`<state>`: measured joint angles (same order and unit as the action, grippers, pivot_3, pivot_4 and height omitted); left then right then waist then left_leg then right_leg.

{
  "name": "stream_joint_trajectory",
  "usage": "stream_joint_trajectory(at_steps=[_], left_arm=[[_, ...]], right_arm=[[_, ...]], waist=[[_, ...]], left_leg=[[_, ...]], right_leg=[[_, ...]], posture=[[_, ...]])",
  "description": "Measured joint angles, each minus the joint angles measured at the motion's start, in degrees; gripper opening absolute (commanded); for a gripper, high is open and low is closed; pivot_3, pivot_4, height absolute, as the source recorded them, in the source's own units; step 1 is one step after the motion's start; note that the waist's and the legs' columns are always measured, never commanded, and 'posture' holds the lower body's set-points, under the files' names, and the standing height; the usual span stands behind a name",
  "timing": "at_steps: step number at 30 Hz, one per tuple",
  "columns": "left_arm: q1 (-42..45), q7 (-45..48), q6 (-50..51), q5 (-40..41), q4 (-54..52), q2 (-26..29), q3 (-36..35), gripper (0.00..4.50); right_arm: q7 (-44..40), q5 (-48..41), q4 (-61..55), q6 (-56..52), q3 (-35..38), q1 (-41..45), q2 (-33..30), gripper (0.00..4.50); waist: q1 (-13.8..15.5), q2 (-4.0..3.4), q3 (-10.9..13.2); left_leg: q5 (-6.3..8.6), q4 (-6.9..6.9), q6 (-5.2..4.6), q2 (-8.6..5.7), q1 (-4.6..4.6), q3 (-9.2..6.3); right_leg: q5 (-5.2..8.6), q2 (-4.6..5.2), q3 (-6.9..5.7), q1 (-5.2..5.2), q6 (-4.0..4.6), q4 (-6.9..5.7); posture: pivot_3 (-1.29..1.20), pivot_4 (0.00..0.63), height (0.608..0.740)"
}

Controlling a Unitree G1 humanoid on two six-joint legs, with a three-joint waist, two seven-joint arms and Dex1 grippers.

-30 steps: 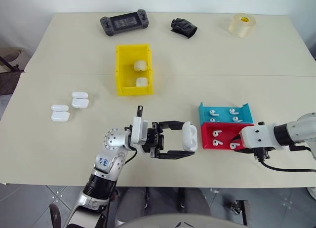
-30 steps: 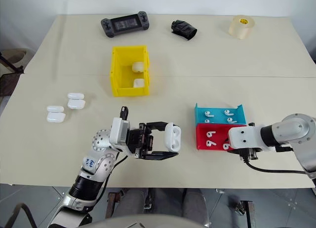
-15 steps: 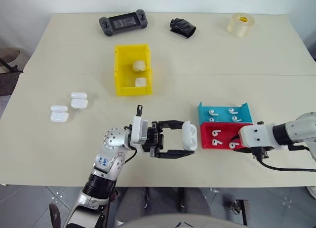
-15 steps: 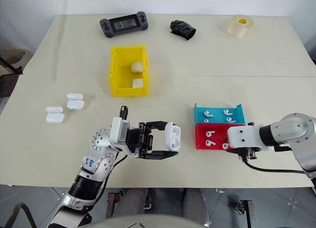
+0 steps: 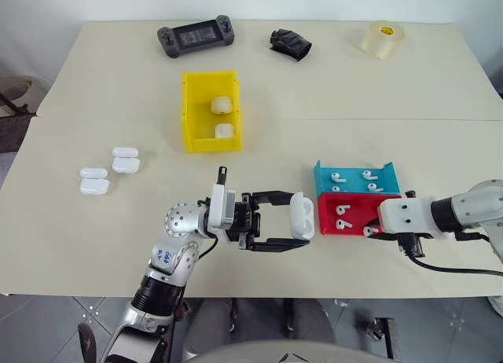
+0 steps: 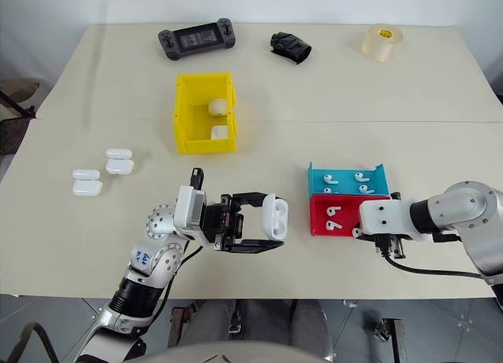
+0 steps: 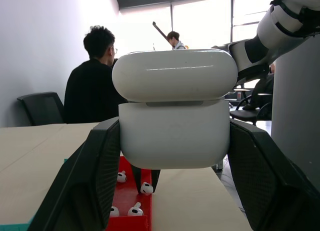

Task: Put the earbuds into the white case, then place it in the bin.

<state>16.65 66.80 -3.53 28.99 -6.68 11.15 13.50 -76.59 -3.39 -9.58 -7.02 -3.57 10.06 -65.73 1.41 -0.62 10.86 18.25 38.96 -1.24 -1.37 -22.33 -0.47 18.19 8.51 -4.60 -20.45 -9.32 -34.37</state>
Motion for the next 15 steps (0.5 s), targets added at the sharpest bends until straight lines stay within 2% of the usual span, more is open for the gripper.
stream_joint_trajectory(at_steps=[4, 8, 11, 15], left_arm=[[0.37, 0.21, -0.41, 0.00, 0.34, 0.13, -0.13, 2.78], [0.62, 0.57, -0.95, 0.00, 0.92, 0.22, -0.82, 2.78], [1.24, 0.93, -1.18, 0.04, 2.19, -0.02, -1.30, 2.78], [3.31, 1.67, -1.41, 0.17, 5.01, -0.74, -1.67, 2.78]], right_arm=[[-0.09, -6.86, -1.39, -5.03, 5.13, -2.37, 0.72, 0.49], [-0.10, -17.43, -6.58, -9.66, 15.52, -6.04, 2.81, 0.49], [2.79, -27.25, -12.97, -15.07, 20.17, -7.20, 8.33, 0.49], [11.11, -37.75, -18.86, -20.87, 21.54, -5.66, 16.11, 0.49]], waist=[[0.16, -0.01, 0.00], [0.26, 0.00, 0.01], [0.25, 0.00, 0.01], [0.22, 0.06, 0.03]], left_leg=[[0.00, 0.01, 0.00, -0.02, -0.03, 0.00], [0.01, 0.02, -0.02, -0.02, -0.04, -0.01], [0.01, 0.01, -0.01, -0.01, -0.02, -0.04], [0.01, 0.02, -0.01, -0.02, -0.02, -0.05]], right_leg=[[0.00, 0.02, 0.00, -0.01, 0.00, 0.02], [0.00, 0.02, -0.02, 0.01, 0.00, 0.04], [0.00, 0.02, -0.04, 0.04, 0.00, 0.03], [0.00, 0.02, -0.04, 0.03, 0.00, 0.02]], posture=[[0.00, 0.150, 0.740], [0.00, 0.150, 0.740], [0.00, 0.150, 0.740], [0.00, 0.150, 0.740]])
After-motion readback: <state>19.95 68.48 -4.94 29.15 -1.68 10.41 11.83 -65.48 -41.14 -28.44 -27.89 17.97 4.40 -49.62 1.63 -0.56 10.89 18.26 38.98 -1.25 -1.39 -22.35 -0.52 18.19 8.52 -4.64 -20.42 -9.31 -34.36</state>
